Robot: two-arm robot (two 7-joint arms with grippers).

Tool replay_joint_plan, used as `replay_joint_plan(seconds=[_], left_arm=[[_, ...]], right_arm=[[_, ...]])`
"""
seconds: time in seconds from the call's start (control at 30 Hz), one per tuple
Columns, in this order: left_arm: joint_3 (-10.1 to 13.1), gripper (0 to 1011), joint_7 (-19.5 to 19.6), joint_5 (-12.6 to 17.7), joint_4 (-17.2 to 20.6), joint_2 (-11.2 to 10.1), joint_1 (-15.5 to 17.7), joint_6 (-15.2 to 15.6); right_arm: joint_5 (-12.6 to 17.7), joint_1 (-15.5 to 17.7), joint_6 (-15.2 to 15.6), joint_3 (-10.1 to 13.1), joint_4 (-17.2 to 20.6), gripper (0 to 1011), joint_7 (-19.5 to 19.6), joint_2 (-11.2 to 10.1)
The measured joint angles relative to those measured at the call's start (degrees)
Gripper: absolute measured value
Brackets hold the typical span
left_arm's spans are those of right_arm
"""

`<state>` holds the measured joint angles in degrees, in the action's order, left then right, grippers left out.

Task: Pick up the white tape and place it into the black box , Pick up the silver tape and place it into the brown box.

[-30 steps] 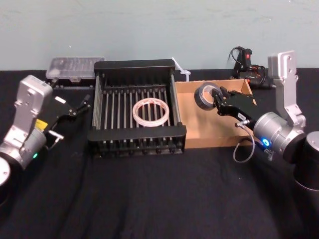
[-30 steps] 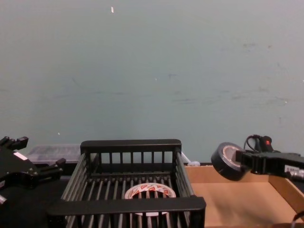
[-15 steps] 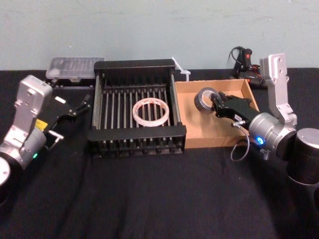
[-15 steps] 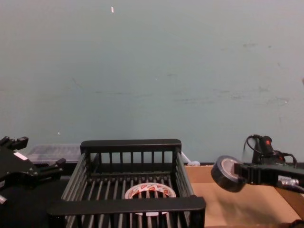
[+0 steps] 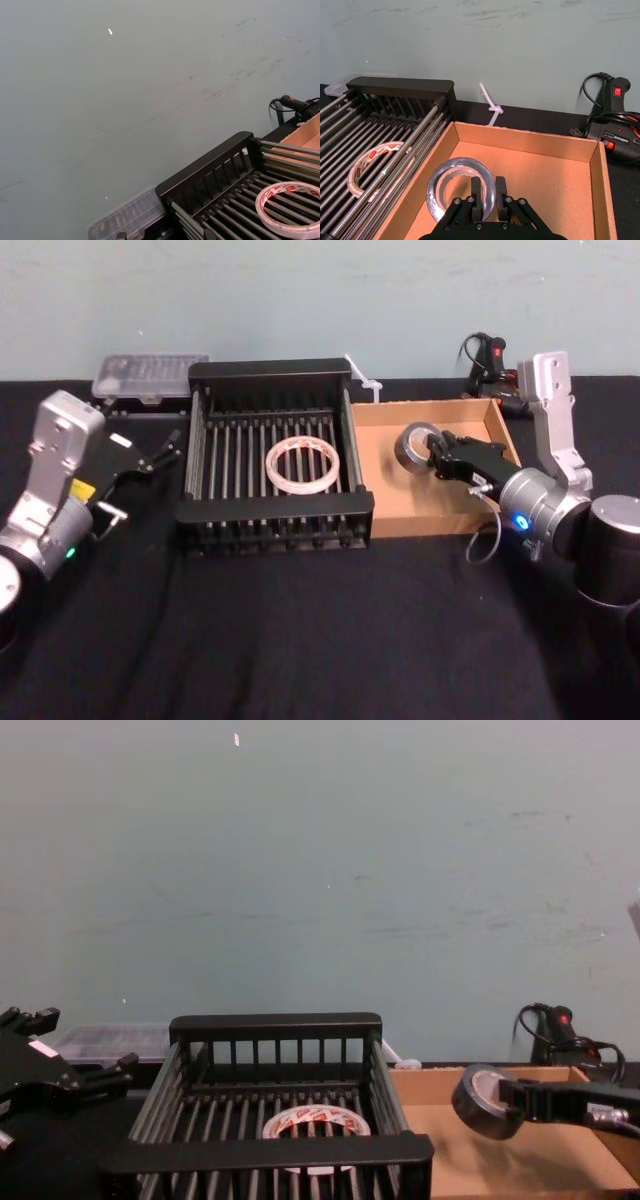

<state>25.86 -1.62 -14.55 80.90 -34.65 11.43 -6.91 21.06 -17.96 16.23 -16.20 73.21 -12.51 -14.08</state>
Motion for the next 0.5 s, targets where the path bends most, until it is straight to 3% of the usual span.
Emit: replay_joint_plan(seconds=[0.5], left_arm=[[0.0, 1001, 0.0, 0.0, 0.0, 0.0, 0.0, 0.0]], right_arm=[[0.0, 0.3, 0.0, 0.0, 0.5, 174, 0.1, -0.1]])
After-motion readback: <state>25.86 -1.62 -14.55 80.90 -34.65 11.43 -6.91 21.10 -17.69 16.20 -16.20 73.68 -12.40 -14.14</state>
